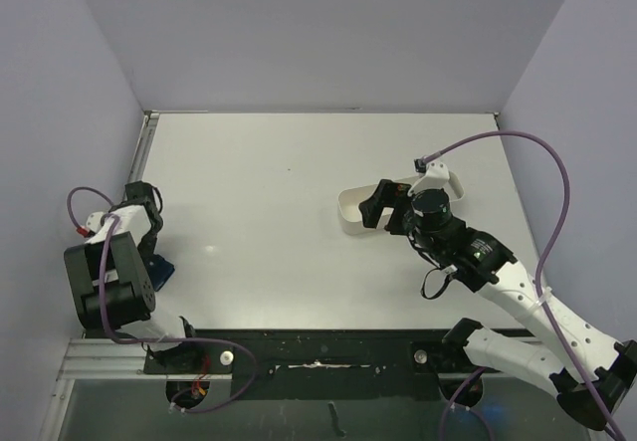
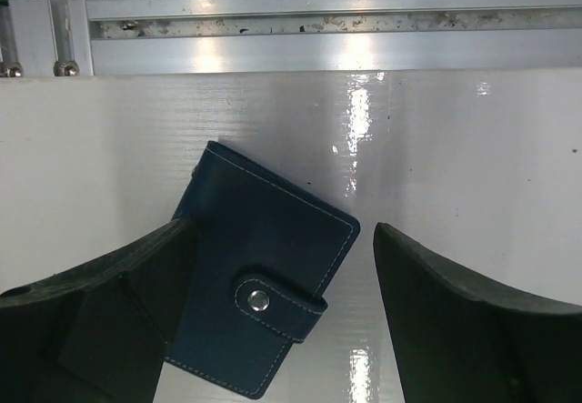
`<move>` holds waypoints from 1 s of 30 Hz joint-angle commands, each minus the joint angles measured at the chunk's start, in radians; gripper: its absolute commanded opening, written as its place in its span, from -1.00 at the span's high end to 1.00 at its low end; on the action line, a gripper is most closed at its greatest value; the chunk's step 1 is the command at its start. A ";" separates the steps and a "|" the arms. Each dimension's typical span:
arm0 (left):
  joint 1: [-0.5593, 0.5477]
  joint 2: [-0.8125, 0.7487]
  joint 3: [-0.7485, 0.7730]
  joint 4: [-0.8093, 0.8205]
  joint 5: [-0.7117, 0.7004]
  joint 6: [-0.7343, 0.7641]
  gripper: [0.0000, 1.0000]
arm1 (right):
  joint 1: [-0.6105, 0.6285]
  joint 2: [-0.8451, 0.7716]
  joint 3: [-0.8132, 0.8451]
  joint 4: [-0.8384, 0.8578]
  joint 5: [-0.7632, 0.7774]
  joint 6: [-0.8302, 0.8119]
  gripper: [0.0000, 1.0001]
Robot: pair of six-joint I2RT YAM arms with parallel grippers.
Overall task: Put the credit cards into the card holder
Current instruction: Move the card holder to the center of the board.
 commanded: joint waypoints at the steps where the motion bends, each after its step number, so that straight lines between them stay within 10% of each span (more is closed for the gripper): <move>1: 0.022 0.086 0.028 -0.005 0.033 -0.084 -0.54 | 0.007 -0.026 0.058 0.002 0.028 -0.011 -0.95; 30: -0.708 0.219 0.055 0.039 0.247 -0.243 -0.58 | 0.005 0.005 0.054 -0.113 0.153 0.032 -0.95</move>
